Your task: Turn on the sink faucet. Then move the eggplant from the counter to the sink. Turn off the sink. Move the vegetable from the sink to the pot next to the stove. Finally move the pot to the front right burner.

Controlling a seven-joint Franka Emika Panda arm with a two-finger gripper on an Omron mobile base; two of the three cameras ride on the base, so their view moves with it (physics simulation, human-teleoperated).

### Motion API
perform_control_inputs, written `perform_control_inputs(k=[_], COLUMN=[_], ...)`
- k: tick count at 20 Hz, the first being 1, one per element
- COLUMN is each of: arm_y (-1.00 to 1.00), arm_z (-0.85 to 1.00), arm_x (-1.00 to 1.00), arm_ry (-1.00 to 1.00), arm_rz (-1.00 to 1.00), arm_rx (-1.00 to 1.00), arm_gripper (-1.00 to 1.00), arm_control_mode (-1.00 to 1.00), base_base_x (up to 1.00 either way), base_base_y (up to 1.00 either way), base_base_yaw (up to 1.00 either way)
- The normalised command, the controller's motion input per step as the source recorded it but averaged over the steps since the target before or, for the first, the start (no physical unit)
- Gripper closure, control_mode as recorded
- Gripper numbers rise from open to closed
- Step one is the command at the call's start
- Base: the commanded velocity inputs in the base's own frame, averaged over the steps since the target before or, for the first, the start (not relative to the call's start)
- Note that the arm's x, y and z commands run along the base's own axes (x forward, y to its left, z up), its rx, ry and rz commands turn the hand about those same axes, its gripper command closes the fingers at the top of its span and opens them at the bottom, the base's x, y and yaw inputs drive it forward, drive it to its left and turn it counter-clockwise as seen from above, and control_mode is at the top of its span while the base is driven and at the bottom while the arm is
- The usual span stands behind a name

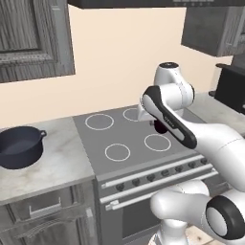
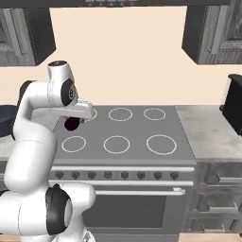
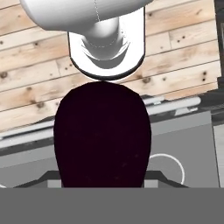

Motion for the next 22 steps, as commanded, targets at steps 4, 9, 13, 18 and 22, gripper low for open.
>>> perform_control_inputs(k=[4, 9, 13, 18, 22], arm_y=[0.00, 0.00, 0.00, 0.00, 0.00], arm_z=[0.00, 0.00, 0.00, 0.00, 0.00], arm_x=[0.00, 0.00, 0.00, 0.00, 0.00], arm_ry=[0.00, 0.00, 0.00, 0.00, 0.00], arm_rz=[0.00, 0.00, 0.00, 0.00, 0.00], arm_rx=[0.00, 0.00, 0.00, 0.00, 0.00], arm_gripper=[1.00, 1.00, 1.00, 1.00, 1.00], arm_control_mode=[1.00, 1.00, 1.00, 1.00, 1.00], base_base_x=[0.29, 0.37, 0.40, 0.40, 0.25], base_base_y=[0.33, 0.27, 0.22, 0.17, 0.33], base_base_yaw=[0.07, 0.10, 0.11, 0.11, 0.06])
